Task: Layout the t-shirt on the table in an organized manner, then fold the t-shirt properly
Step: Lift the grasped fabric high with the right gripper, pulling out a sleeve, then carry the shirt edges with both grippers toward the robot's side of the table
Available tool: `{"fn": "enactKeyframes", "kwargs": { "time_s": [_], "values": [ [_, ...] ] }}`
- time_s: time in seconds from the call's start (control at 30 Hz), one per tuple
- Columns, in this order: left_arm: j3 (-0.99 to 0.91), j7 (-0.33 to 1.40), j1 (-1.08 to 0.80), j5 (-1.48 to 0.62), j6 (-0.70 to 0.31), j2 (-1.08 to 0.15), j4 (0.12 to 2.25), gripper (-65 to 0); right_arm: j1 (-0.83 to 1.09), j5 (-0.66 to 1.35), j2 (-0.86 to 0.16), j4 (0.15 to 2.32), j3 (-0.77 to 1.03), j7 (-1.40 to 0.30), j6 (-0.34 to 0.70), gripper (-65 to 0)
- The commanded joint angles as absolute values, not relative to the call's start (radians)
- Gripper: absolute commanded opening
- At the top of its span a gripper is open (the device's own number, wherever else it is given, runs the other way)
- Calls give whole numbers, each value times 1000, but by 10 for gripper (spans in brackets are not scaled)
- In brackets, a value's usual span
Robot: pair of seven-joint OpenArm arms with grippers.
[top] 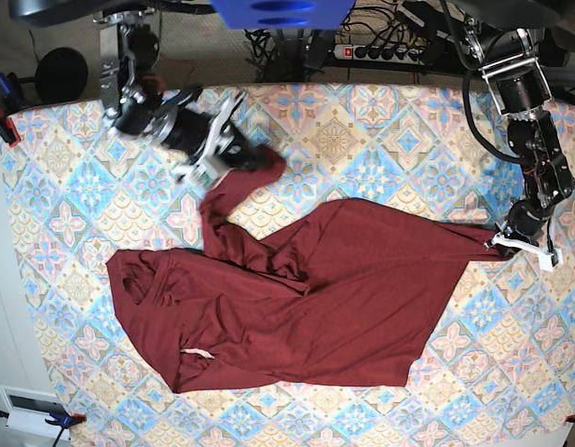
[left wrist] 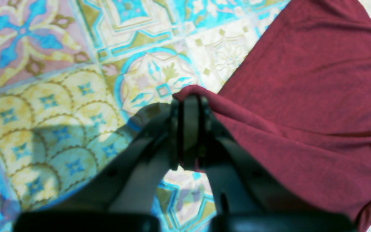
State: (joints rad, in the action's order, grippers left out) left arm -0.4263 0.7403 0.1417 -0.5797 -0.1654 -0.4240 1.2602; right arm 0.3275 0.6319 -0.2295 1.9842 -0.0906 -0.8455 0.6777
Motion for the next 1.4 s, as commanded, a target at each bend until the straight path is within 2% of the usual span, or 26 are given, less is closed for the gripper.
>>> {"fn": "enactKeyframes", "kwargs": {
  "time_s": [0.0, 0.1, 0.27, 0.33, 0.4, 0.57, 0.67, 0.83, 0.97, 1.17, 1.37],
  "values": [
    [-432, 722, 171, -590, -168, -446, 1279, -648, 343, 636, -263, 2002, -139, -846, 677, -650],
    [-432, 722, 176, -590, -168, -449, 1277, -648, 312, 636, -321, 2006, -340, -845, 677, -650],
    [-432, 731, 174, -588, -168, -463, 1288, -648, 73, 598, -371, 2008, -727, -851, 677, -650],
    [-430, 745, 173, -587, -168, -483, 1287, -647, -16, 573, -381, 2008, -825, -854, 673, -639],
    [-430, 780, 173, -587, -168, -504, 1287, -626, -62, 552, -375, 2008, -863, -854, 671, -600],
    [-432, 817, 170, -588, -168, -515, 1302, -517, -71, 552, -372, 2005, -805, -854, 671, -474],
    [-432, 817, 124, -611, -168, -538, 1303, -459, -71, 552, -372, 2002, -779, -851, 671, -442],
    [-449, 817, 30, -862, -168, -591, 1333, -375, -71, 550, -372, 2002, -661, -845, 671, -438],
    [-496, 817, -130, -1066, -170, -602, 1468, -365, -62, 550, -372, 1995, -549, -843, 671, -443],
    [-493, 817, -363, -1078, -170, -564, 1808, -365, -5, 552, -381, 1980, -418, -797, 671, -460],
    [-223, 817, -412, -1043, -162, -538, 1908, -365, 28, 552, -381, 1939, -288, -786, 671, -460]
  ]
}}
